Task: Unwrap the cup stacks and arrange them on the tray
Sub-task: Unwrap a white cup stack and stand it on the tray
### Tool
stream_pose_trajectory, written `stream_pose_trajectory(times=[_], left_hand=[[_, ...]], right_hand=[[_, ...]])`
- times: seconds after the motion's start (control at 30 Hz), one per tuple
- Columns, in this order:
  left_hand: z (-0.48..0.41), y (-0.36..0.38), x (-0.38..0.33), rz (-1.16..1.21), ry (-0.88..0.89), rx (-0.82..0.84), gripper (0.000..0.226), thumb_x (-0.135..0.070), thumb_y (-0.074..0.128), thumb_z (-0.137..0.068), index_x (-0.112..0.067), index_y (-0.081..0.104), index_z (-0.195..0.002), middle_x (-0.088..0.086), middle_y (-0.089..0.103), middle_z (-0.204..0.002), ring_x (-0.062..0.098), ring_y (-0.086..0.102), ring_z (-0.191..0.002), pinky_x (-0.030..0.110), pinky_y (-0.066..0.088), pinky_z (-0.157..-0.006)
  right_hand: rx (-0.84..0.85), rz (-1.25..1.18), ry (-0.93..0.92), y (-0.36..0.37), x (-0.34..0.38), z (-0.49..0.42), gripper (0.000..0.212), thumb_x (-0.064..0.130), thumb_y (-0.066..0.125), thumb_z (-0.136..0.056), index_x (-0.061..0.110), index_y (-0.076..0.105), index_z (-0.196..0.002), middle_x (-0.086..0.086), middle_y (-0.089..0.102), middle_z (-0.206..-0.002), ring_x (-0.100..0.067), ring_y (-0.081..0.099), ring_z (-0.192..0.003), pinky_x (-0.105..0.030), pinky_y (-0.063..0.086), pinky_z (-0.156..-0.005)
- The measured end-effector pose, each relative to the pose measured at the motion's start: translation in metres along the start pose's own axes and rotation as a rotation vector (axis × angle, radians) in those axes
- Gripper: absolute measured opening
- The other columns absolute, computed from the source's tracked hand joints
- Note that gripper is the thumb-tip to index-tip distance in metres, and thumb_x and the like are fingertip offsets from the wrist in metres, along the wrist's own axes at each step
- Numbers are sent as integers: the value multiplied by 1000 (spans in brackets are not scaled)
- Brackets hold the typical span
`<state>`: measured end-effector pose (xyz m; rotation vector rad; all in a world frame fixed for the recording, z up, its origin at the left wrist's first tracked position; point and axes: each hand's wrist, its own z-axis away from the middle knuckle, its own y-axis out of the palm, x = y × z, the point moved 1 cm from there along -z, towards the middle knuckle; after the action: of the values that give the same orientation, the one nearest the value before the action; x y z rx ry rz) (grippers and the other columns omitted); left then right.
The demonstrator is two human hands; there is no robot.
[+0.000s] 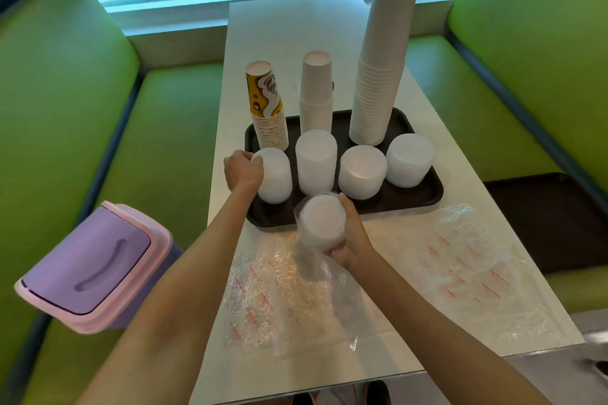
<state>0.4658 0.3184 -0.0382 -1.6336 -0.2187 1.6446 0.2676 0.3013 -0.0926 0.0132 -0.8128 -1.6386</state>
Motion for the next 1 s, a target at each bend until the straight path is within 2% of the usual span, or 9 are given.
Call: stream_pose_trajectory(times=[0.1,0.17,0.33,0.4,0.47,0.6,0.83,0.9,1.0], left_hand=[[4,1,-1,-47,58,-8,33,-27,54,-95,-6,55,-121,16,48,-128,29,52,-114,33,42,-87],[8,1,-1,-66,153,-10,45,-35,53,-95,-7,49,-131,17,43,-135,30,47,-122,36,41,-95],[17,4,5,-222,374,124,79,-50,63,-85,-16,27,-147,15,23,-152,33,24,-139,47,31,-109],[18,8,8,-298,400,166,86,-52,64,-83,-16,22,-149,15,17,-154,34,20,-141,50,30,-109],[16,11,12,-350,410,186,86,-52,61,-85,-16,17,-150,15,14,-156,35,18,-142,51,29,-110],[12,16,19,-465,449,216,78,-55,47,-91,-18,13,-151,14,11,-157,35,17,-143,53,31,-109],[10,16,21,-485,505,194,74,-53,50,-91,-18,20,-149,15,20,-152,36,28,-137,50,39,-102],[10,15,21,-502,499,207,74,-53,49,-91,-18,20,-149,15,19,-153,36,27,-138,51,36,-105],[16,9,17,-487,519,148,75,-54,46,-93,-17,16,-151,16,18,-155,35,20,-142,52,21,-113]], right_hand=[[3,4,-1,0,0,0,43,46,68,-82,20,58,-114,-10,65,-115,-31,60,-109,-50,52,-86],[18,-11,0,-2,1,0,43,46,67,-83,19,58,-116,-10,65,-114,-30,60,-108,-48,52,-85],[37,-19,1,-3,0,-4,54,50,67,-81,18,57,-123,-11,65,-118,-31,60,-110,-49,51,-90],[47,-34,-4,-3,0,-3,48,49,65,-83,17,59,-118,-12,66,-114,-30,60,-109,-49,50,-93],[55,-47,-10,-2,2,0,43,47,63,-85,17,59,-114,-12,65,-111,-30,60,-107,-48,49,-94],[52,-37,-2,-1,2,0,50,49,65,-83,17,58,-121,-12,65,-113,-31,60,-109,-49,50,-93],[51,-39,4,-4,4,1,47,49,63,-84,17,59,-118,-12,66,-110,-30,61,-106,-48,50,-94],[59,-47,2,-3,6,3,41,48,61,-86,18,60,-113,-11,66,-105,-29,61,-103,-46,50,-92],[79,-60,10,0,5,5,39,49,59,-87,19,60,-112,-9,66,-103,-27,61,-101,-47,49,-94]])
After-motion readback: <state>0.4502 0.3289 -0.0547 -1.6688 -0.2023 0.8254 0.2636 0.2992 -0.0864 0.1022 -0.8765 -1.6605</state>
